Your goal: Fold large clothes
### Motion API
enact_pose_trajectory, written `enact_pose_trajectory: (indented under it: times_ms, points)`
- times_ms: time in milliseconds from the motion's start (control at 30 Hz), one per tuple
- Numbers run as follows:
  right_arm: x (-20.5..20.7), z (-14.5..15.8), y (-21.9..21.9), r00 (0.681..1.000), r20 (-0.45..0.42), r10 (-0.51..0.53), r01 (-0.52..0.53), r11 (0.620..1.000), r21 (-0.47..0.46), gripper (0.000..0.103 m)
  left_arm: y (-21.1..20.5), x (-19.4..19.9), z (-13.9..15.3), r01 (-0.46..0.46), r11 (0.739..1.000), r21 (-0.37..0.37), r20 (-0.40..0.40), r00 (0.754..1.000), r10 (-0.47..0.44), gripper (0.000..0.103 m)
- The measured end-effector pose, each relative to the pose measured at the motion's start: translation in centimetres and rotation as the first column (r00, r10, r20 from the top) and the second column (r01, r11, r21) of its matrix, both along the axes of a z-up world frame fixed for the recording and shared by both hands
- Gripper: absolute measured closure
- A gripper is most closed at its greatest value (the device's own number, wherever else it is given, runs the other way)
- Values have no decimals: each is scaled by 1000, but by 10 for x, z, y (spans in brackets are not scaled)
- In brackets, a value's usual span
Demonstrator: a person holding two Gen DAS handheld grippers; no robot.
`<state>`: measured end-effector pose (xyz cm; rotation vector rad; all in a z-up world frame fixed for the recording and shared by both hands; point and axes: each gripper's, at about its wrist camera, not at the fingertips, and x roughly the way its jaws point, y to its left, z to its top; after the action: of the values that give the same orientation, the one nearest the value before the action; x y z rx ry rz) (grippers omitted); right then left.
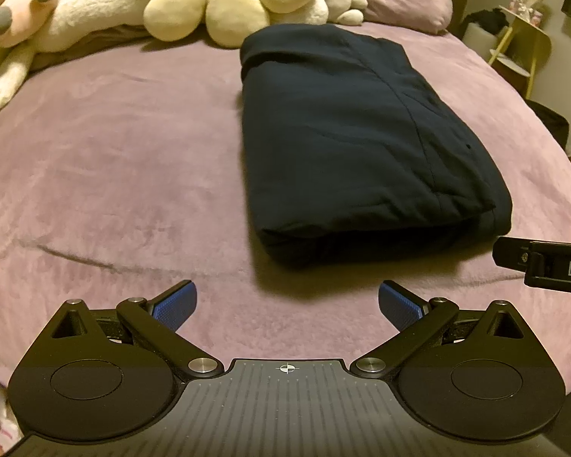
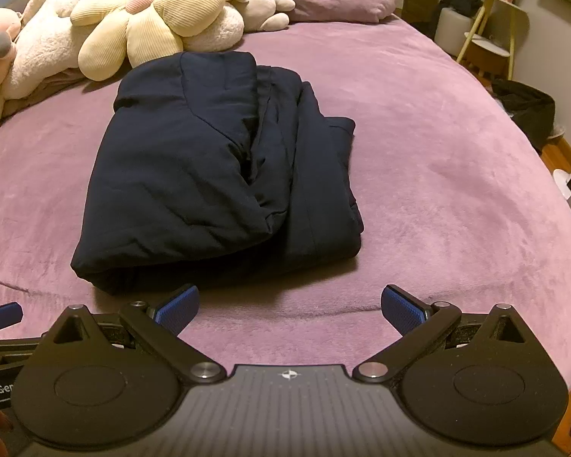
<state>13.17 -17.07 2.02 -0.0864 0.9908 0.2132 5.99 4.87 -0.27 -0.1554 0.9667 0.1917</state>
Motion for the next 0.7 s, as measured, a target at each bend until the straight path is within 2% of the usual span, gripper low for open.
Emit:
enact_pose_trajectory:
  times_ms: [700]
  points:
    - [-1, 1, -1, 1000, 4, -6, 6, 1000, 4, 1, -2, 1, 1, 11, 1000, 24, 4, 1000, -11, 0]
